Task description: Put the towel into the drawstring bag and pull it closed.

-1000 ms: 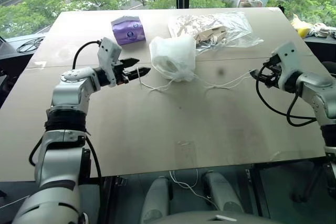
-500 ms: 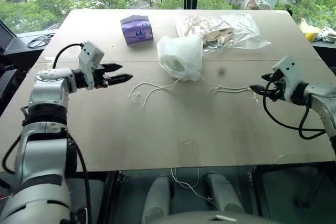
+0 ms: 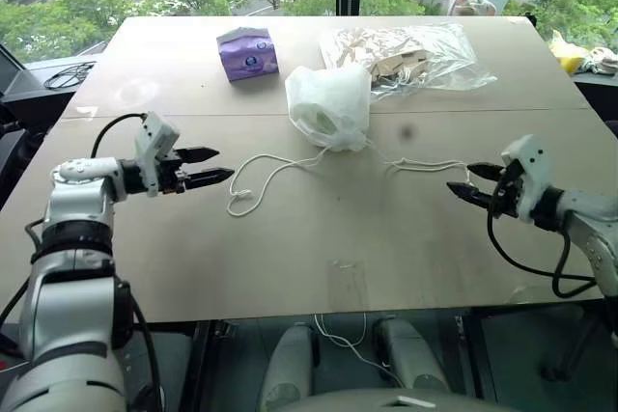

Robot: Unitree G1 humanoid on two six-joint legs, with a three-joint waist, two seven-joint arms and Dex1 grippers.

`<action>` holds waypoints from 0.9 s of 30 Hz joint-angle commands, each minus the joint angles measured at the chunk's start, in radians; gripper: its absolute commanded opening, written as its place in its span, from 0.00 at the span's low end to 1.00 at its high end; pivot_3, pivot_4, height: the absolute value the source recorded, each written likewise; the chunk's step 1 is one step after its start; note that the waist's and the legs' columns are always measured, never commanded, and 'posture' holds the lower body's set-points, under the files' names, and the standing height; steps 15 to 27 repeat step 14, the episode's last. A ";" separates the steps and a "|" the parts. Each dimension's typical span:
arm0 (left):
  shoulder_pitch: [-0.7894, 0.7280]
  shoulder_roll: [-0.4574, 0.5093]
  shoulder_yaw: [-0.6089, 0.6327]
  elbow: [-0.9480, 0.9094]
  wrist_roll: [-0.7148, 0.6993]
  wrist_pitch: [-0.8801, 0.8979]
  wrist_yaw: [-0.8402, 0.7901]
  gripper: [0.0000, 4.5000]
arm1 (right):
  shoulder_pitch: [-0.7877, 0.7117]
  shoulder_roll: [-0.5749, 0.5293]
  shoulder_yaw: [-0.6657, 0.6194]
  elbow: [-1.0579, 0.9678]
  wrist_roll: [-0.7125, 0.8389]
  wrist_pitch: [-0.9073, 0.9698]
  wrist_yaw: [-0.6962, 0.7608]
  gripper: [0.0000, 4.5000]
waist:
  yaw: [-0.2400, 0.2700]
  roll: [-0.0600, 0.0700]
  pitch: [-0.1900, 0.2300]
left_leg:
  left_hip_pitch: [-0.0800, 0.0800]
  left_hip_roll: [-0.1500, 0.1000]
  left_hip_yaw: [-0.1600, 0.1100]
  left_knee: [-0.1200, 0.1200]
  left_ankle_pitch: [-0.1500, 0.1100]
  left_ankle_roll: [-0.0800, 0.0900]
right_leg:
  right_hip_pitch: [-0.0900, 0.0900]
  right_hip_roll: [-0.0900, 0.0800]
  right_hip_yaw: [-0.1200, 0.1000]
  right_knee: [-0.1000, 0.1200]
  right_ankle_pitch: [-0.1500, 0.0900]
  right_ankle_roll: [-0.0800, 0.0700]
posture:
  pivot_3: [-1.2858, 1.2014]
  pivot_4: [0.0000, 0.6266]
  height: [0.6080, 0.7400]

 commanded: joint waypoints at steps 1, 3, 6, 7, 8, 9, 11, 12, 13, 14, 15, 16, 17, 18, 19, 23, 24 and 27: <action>0.226 -0.011 0.069 -0.320 -0.119 0.078 -0.010 0.77 | 0.122 0.032 -0.067 -0.087 0.023 -0.100 0.024 0.70 | 0.000 0.000 0.000 | 0.000 0.000 0.000 0.001 0.000 0.000 | 0.001 0.000 0.000 -0.002 0.000 0.000 | 0.52 0.24 1.00; 0.370 -0.031 0.091 -0.456 -0.143 0.090 0.023 0.77 | 0.193 0.056 -0.083 -0.096 0.030 -0.159 0.048 0.70 | 0.002 0.000 0.000 | 0.003 0.001 0.001 0.002 0.000 0.000 | 0.003 -0.001 0.000 -0.002 -0.001 0.001 | 0.52 0.24 1.00; 0.507 -0.062 0.116 -0.582 -0.164 0.092 0.075 0.77 | 0.248 0.083 -0.094 -0.073 0.022 -0.260 0.080 0.70 | 0.004 0.000 0.000 | 0.005 0.002 0.001 0.005 0.000 0.000 | 0.005 0.001 -0.001 -0.001 -0.005 0.000 | 0.52 0.24 1.00; 0.535 -0.073 0.123 -0.613 -0.169 0.091 0.097 0.77 | 0.257 0.086 -0.094 -0.061 0.019 -0.285 0.092 0.70 | 0.004 0.000 0.000 | 0.007 0.003 0.001 0.005 0.000 0.000 | 0.007 0.001 -0.001 -0.001 -0.005 0.000 | 0.52 0.24 1.00; 0.558 -0.083 0.129 -0.640 -0.174 0.088 0.114 0.77 | 0.264 0.087 -0.093 -0.051 0.019 -0.307 0.106 0.70 | 0.004 0.000 0.000 | 0.009 0.004 0.002 0.006 0.000 0.000 | 0.009 0.001 -0.002 -0.001 -0.005 0.000 | 0.52 0.24 1.00; 0.572 -0.093 0.133 -0.663 -0.177 0.084 0.134 0.77 | 0.267 0.089 -0.093 -0.039 0.017 -0.342 0.125 0.70 | 0.004 0.000 0.000 | 0.012 0.004 0.003 0.006 0.000 0.000 | 0.012 0.000 -0.001 -0.001 -0.005 0.000 | 0.52 0.24 1.00; 0.577 -0.112 0.141 -0.692 -0.188 0.085 0.171 0.77 | 0.265 0.086 -0.088 -0.018 0.012 -0.385 0.153 0.70 | 0.004 0.000 0.000 | 0.018 0.005 0.003 0.005 0.000 0.000 | 0.017 0.000 -0.001 -0.001 -0.005 0.000 | 0.52 0.24 1.00; 0.576 -0.121 0.143 -0.703 -0.190 0.079 0.186 0.77 | 0.261 0.086 -0.085 -0.009 0.013 -0.402 0.164 0.70 | 0.004 0.000 0.000 | 0.020 0.005 0.003 0.005 0.000 0.000 | 0.019 0.000 -0.001 -0.002 -0.005 0.000 | 0.52 0.24 1.00; 0.574 -0.128 0.142 -0.713 -0.189 0.062 0.192 0.77 | 0.253 0.088 -0.083 0.003 0.016 -0.415 0.172 0.70 | 0.003 0.000 0.000 | 0.020 0.006 0.003 0.005 0.000 0.000 | 0.019 0.000 -0.001 -0.003 -0.005 0.000 | 0.52 0.24 1.00; 0.573 -0.133 0.138 -0.721 -0.190 0.049 0.191 0.77 | 0.243 0.089 -0.079 0.017 0.015 -0.424 0.177 0.70 | 0.003 0.000 0.000 | 0.020 0.006 0.003 0.005 0.000 0.000 | 0.019 0.000 -0.001 -0.003 -0.005 0.000 | 0.52 0.24 1.00; 0.573 -0.133 0.138 -0.721 -0.190 0.049 0.191 0.77 | 0.243 0.089 -0.079 0.017 0.015 -0.424 0.177 0.70 | 0.003 0.000 0.000 | 0.020 0.006 0.003 0.005 0.000 0.000 | 0.019 0.000 -0.001 -0.003 -0.005 0.000 | 0.52 0.24 1.00; 0.573 -0.133 0.138 -0.721 -0.190 0.049 0.191 0.77 | 0.243 0.089 -0.079 0.017 0.015 -0.424 0.177 0.70 | 0.003 0.000 0.000 | 0.020 0.006 0.003 0.005 0.000 0.000 | 0.019 0.000 -0.001 -0.003 -0.005 0.000 | 0.52 0.24 1.00; 0.573 -0.133 0.138 -0.721 -0.190 0.049 0.191 0.77 | 0.243 0.089 -0.079 0.017 0.015 -0.424 0.177 0.70 | 0.003 0.000 0.000 | 0.020 0.006 0.003 0.005 0.000 0.000 | 0.019 0.000 -0.001 -0.003 -0.005 0.000 | 0.52 0.24 1.00; 0.573 -0.133 0.138 -0.721 -0.190 0.049 0.191 0.77 | 0.243 0.089 -0.079 0.017 0.015 -0.424 0.177 0.70 | 0.003 0.000 0.000 | 0.020 0.006 0.003 0.005 0.000 0.000 | 0.019 0.000 -0.001 -0.003 -0.005 0.000 | 0.52 0.24 1.00; 0.573 -0.133 0.138 -0.721 -0.190 0.049 0.191 0.77 | 0.243 0.089 -0.079 0.017 0.015 -0.424 0.177 0.70 | 0.003 0.000 0.000 | 0.020 0.006 0.003 0.005 0.000 0.000 | 0.019 0.000 -0.001 -0.003 -0.005 0.000 | 0.52 0.24 1.00; 0.573 -0.133 0.138 -0.721 -0.190 0.049 0.191 0.77 | 0.243 0.089 -0.079 0.017 0.015 -0.424 0.177 0.70 | 0.003 0.000 0.000 | 0.020 0.006 0.003 0.005 0.000 0.000 | 0.019 0.000 -0.001 -0.003 -0.005 0.000 | 0.52 0.24 1.00; 0.573 -0.133 0.138 -0.721 -0.190 0.049 0.191 0.77 | 0.243 0.089 -0.079 0.017 0.015 -0.424 0.177 0.70 | 0.003 0.000 0.000 | 0.020 0.006 0.003 0.005 0.000 0.000 | 0.019 0.000 -0.001 -0.003 -0.005 0.000 | 0.52 0.24 1.00; 0.573 -0.133 0.138 -0.721 -0.190 0.049 0.191 0.77 | 0.243 0.089 -0.079 0.017 0.015 -0.424 0.177 0.70 | 0.003 0.000 0.000 | 0.020 0.006 0.003 0.005 0.000 0.000 | 0.019 0.000 -0.001 -0.003 -0.005 0.000 | 0.52 0.24 1.00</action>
